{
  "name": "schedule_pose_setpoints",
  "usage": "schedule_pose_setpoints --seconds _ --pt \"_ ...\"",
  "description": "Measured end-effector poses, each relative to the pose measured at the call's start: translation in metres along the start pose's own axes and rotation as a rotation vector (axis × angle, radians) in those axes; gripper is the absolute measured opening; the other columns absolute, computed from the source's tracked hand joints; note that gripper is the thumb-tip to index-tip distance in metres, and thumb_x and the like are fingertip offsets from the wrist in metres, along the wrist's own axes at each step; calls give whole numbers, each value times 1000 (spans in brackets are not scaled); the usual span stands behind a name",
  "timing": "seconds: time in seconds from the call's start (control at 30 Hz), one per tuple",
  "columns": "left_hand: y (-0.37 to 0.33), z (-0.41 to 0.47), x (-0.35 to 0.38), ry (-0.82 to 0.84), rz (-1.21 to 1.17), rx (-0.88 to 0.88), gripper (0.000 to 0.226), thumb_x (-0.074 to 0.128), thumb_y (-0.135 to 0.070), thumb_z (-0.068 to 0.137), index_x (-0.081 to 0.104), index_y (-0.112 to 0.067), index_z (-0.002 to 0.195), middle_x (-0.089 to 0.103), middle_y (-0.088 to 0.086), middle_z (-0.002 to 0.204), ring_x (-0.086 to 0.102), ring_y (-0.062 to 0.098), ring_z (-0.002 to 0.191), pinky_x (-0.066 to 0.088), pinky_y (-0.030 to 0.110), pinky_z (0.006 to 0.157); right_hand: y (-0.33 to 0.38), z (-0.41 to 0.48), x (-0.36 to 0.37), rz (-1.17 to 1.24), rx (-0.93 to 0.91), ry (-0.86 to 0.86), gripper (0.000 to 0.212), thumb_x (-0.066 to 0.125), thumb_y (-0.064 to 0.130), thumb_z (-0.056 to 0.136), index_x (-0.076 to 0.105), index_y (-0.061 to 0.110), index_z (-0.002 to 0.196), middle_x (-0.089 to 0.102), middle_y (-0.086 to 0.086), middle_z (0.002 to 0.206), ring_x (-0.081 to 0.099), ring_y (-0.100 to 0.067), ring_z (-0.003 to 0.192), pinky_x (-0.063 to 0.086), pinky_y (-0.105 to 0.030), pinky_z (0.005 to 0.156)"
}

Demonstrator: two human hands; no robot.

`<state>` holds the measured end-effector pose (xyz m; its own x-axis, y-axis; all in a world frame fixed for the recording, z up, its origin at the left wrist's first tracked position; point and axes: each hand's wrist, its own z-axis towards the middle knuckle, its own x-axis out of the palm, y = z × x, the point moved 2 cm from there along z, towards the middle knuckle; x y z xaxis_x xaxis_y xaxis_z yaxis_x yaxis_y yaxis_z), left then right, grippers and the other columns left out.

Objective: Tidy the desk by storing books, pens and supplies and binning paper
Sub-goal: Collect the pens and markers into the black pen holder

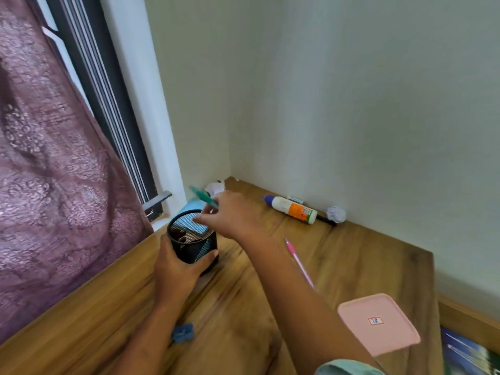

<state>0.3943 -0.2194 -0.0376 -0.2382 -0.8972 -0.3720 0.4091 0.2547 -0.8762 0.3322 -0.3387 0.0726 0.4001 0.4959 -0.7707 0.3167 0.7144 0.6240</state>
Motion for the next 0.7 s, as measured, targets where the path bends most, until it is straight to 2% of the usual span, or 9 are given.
schedule_pose_setpoints --seconds 0.07,0.13,0.17,0.23,0.33,0.47,0.6,0.7 --pt "-2 1 1 13 3 8 88 90 -29 54 43 -15 127 57 7 126 53 19 111 42 28 84 -26 5 -17 119 104 -157 23 60 36 90 66 14 97 62 -1 82 59 -16 73 44 -26 59" --pt "-2 1 1 36 4 16 89 90 -28 54 42 -14 128 56 8 127 50 15 110 42 28 85 -65 9 -37 -7 257 -340 25 51 28 95 64 12 109 66 -6 97 63 -24 89 45 -28 68" --pt "-2 1 1 44 5 22 90 90 -28 55 42 -14 129 56 7 127 49 14 109 42 29 85 -86 10 -46 -109 337 -377 24 48 23 96 62 12 112 66 -7 104 63 -26 94 43 -29 70" --pt "-3 1 1 59 6 35 91 90 -27 54 42 -14 130 56 7 127 48 12 107 43 29 86 -126 10 -60 -294 487 -340 24 46 16 95 60 12 114 64 -9 111 62 -27 100 44 -31 74" --pt "-6 0 1 89 9 50 89 89 -25 55 42 -13 129 57 7 126 48 12 105 43 28 84 -172 7 -71 -378 648 -268 25 48 18 95 60 12 116 64 -8 110 61 -27 102 48 -34 81" --pt "-8 -1 2 113 12 55 86 89 -22 56 43 -13 129 56 7 125 48 12 105 41 27 83 -198 5 -77 -316 663 -178 28 49 20 95 58 15 121 63 -9 110 61 -25 99 45 -32 72" --pt "-7 -1 3 115 22 33 87 88 -25 57 42 -13 130 56 9 127 53 23 114 43 30 85 -197 5 -70 -372 601 -132 31 53 19 93 57 15 123 63 -8 116 61 -24 103 49 -32 78" --pt "-9 -3 3 115 24 25 86 88 -25 57 42 -14 129 56 8 126 53 22 113 43 29 84 -199 1 -60 -422 536 -118 34 54 19 94 55 15 127 63 -7 120 61 -24 105 49 -33 85"
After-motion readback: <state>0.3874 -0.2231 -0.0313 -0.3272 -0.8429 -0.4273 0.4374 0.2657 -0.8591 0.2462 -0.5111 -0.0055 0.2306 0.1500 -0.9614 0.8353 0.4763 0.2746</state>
